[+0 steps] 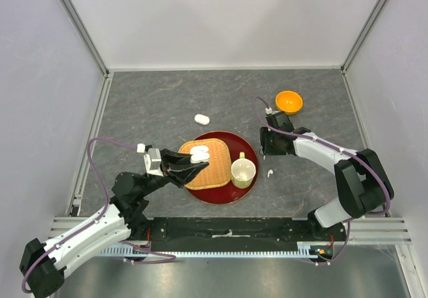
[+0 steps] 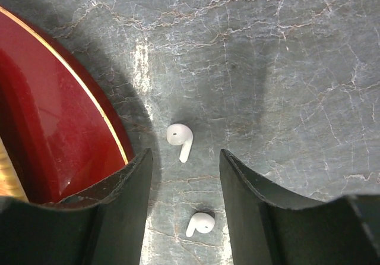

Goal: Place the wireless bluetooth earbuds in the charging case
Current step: Pick up the earbud from the center of the board.

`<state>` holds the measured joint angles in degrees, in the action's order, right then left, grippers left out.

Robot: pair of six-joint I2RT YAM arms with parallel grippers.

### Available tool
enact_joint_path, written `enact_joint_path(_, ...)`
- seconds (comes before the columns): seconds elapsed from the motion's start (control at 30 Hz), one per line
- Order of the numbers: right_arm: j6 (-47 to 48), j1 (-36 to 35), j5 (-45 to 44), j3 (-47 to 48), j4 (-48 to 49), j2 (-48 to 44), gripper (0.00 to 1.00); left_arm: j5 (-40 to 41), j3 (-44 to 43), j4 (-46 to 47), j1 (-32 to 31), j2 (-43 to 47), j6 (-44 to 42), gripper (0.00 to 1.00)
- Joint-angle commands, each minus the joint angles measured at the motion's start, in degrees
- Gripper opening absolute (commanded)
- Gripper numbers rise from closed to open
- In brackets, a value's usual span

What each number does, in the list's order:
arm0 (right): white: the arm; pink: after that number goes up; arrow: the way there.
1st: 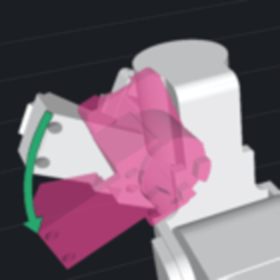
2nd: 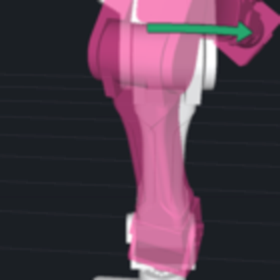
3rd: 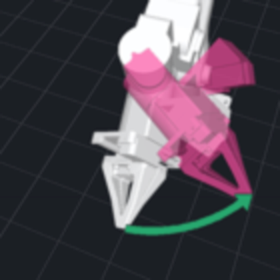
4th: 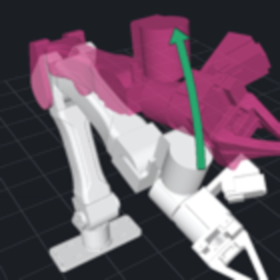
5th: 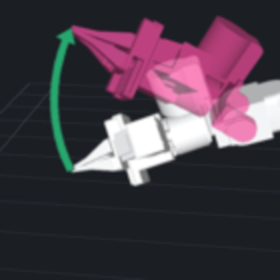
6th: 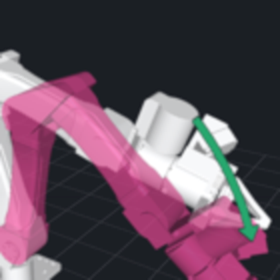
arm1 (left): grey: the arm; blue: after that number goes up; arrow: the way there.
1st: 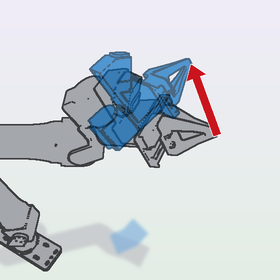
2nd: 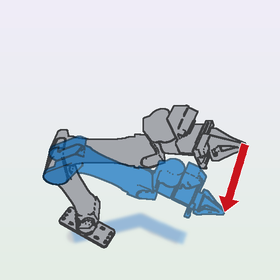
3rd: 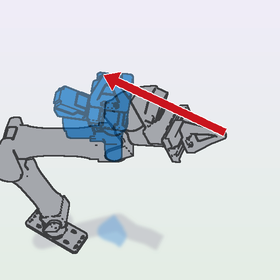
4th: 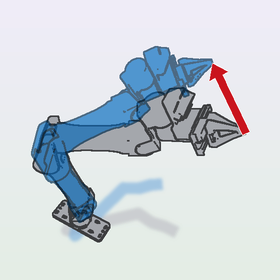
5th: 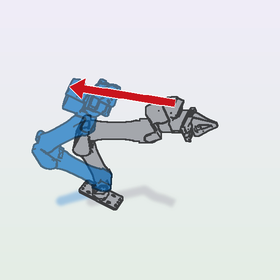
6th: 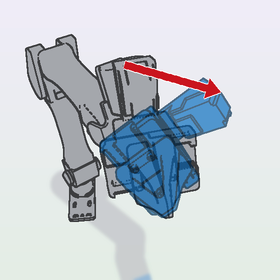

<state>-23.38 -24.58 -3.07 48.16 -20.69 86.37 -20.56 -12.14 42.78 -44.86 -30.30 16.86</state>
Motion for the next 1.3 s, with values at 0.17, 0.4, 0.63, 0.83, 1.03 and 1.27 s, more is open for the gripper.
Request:
enact_joint_path(0.17, 3.3, -1.1, -2.0, 3.6, 1.4, 2.8, 0.54, 1.3, -1.0, 1.0, -0.3, 0.5, -1.1, 0.02)
enact_joint_path(0.4, 4.5, -1.7, -2.1, 4.0, 1.2, 4.9, 0.53, 1.7, -0.7, 0.6, -0.2, 0.9, -1.0, 0.02)
enact_joint_path(0.63, 4.7, -2.2, -4.1, 4.7, 0.2, 5.9, 0.50, 2.1, -0.7, 0.1, -0.3, 1.4, -1.1, 0.02)
enact_joint_path(0.83, 4.4, -2.2, -4.5, 4.9, 0.2, 7.0, 0.44, 2.1, -0.9, 0.2, -0.3, 1.2, -1.1, 0.02)
enact_joint_path(1.03, 4.3, -2.3, -4.4, 4.9, -0.3, 6.8, 0.42, 2.3, -0.8, -0.5, -0.3, 1.7, -1.1, 0.02)
enact_joint_path(1.27, 4.3, -2.3, -4.8, 5.2, -0.3, 7.7, 0.41, 2.6, -0.9, -0.4, -0.3, 1.5, -1.0, 0.02)
